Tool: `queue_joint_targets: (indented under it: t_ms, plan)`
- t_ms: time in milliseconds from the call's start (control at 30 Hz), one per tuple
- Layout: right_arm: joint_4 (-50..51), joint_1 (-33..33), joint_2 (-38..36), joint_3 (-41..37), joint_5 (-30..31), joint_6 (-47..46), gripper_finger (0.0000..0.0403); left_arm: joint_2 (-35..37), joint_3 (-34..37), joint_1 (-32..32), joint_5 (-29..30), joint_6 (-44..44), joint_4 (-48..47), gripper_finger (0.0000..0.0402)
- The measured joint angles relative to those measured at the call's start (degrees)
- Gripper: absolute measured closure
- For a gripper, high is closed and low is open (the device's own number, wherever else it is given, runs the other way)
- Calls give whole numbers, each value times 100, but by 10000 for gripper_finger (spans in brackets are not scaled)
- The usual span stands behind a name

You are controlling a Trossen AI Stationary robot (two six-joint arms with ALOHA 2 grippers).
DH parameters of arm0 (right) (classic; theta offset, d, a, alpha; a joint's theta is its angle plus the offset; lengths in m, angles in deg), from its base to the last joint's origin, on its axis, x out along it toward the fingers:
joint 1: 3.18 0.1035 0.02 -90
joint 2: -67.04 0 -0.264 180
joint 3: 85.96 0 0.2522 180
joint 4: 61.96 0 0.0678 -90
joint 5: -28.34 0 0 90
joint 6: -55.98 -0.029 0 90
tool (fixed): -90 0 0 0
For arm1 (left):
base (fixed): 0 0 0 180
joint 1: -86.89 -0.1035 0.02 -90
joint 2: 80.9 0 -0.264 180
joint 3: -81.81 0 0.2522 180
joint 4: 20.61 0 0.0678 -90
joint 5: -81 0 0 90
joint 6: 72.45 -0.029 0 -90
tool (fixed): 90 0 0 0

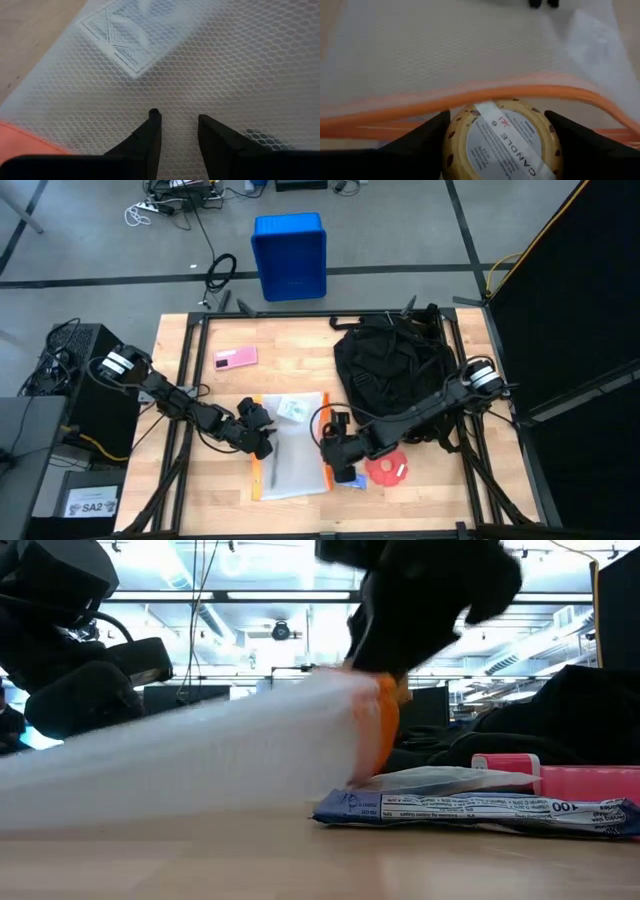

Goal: Unpack backpack
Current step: Remove the scented candle from the zip bag, then remove the pen from the zip bag

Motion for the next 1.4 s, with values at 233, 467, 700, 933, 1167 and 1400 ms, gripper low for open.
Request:
queue_joint_targets:
  t_ms: [233,467,700,933,1167,1400]
  plan:
    - [20,-56,-779,-940,82,-504,141,-2,2,66,-7,20,-3,300]
    - [-601,97,-2215,-2442,246,-1433,141,-5,4,101,15,15,-9,300]
    - [-718,740,-2985,-3435,224,-2505,141,-9,10,101,64,20,24,300]
    - [-944,1434,-2872,-3841,188,-3335,141,-13,17,101,83,22,112,300]
    - [-1323,1563,-2872,-3844,196,-3303,65,-15,20,101,81,26,178,300]
    - [-1405,1294,-2872,-3844,198,-2998,41,-14,20,101,83,26,188,300]
